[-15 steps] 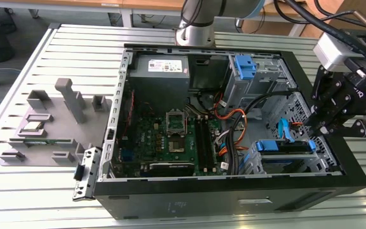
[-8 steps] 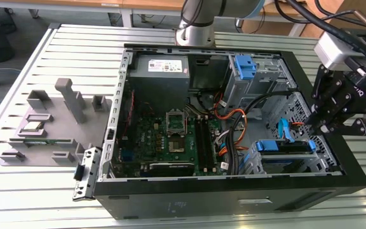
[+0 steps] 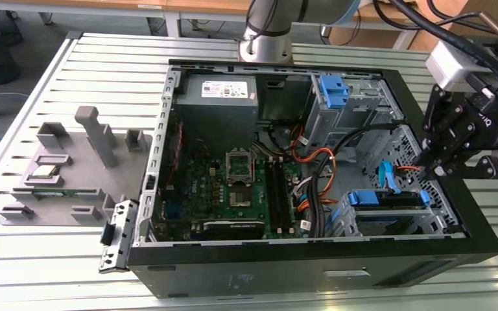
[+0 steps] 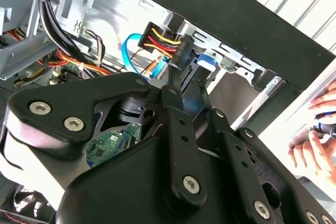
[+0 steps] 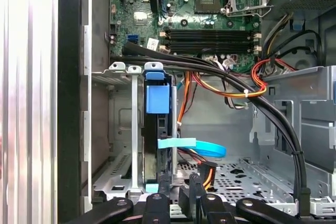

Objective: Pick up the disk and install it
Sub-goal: 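Insert the second disk wire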

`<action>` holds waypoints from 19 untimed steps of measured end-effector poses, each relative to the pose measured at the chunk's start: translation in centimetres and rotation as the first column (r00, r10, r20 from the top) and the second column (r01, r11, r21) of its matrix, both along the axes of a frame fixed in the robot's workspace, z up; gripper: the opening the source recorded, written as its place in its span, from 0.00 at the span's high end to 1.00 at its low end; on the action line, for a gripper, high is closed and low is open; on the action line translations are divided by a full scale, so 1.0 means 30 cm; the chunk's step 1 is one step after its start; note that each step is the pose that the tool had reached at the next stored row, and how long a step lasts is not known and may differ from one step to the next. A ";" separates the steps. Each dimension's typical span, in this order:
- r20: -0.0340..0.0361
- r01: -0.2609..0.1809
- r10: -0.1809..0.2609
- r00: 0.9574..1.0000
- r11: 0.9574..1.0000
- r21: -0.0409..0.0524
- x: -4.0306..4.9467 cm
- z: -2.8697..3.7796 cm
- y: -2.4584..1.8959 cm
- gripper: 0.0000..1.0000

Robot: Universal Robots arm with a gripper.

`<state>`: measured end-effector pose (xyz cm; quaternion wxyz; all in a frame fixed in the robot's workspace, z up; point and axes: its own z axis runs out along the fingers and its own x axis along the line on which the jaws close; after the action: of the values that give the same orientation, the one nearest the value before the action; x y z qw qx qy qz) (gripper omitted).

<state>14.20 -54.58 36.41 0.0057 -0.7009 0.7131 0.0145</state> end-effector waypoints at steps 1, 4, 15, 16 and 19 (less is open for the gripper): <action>0.000 0.000 0.000 1.000 1.000 0.000 0.001 0.000 0.003 0.71; 0.000 0.000 0.000 1.000 1.000 0.000 0.010 -0.003 0.007 0.71; -0.005 0.000 0.000 1.000 1.000 0.000 0.059 -0.016 0.016 0.71; -0.006 0.000 0.000 1.000 1.000 0.000 0.061 -0.019 0.016 0.71; -0.009 0.000 0.000 1.000 1.000 0.000 0.063 -0.030 0.017 0.71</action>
<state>16.10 -54.07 35.51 0.0026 -0.7008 0.7131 0.0177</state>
